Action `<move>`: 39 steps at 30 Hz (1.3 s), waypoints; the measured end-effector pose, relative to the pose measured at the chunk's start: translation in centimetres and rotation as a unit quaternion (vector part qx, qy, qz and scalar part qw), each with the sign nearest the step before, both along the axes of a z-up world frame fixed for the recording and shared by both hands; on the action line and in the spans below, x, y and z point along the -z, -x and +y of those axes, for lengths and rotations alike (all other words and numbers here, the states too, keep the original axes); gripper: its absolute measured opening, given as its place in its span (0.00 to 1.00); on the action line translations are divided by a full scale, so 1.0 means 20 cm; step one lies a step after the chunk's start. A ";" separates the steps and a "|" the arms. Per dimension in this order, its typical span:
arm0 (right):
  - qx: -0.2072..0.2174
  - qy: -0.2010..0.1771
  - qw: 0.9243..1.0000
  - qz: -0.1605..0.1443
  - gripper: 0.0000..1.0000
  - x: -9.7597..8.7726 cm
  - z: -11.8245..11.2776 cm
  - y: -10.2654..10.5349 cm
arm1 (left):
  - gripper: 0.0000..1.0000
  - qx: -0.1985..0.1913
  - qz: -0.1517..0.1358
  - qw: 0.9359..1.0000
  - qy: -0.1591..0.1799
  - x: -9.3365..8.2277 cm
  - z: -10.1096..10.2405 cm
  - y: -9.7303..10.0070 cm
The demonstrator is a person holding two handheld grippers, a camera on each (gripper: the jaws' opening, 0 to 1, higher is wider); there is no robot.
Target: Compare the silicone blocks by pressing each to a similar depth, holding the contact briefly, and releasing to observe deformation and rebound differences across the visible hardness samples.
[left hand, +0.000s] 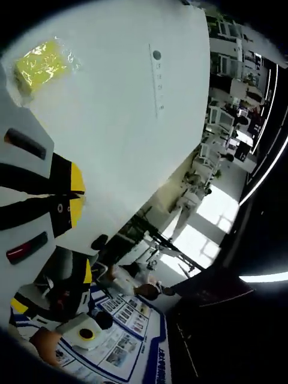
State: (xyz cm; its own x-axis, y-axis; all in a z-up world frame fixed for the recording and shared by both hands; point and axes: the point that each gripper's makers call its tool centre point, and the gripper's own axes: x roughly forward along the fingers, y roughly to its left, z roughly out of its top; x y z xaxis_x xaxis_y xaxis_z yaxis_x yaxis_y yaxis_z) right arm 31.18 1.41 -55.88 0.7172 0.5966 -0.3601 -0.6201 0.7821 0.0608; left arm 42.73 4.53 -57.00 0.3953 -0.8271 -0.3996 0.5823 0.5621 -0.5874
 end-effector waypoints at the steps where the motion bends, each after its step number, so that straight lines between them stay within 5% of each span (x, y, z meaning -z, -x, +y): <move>1: 0.000 -0.001 1.000 0.001 0.90 0.00 0.00 0.00 | 0.00 -0.002 0.000 1.000 0.001 0.01 0.00 -0.01; 17: -0.002 -0.008 1.000 0.023 0.88 0.07 -0.01 -0.06 | 0.00 -0.066 0.054 0.996 0.020 0.20 0.04 -0.20; 27: -0.004 -0.011 0.999 0.034 0.87 0.10 -0.02 -0.09 | 0.00 -0.142 0.099 0.983 0.059 0.31 0.11 -0.36; 39: 0.003 -0.011 0.998 0.056 0.85 0.17 -0.05 -0.11 | 0.00 -0.167 0.118 0.979 0.010 0.53 0.19 -0.51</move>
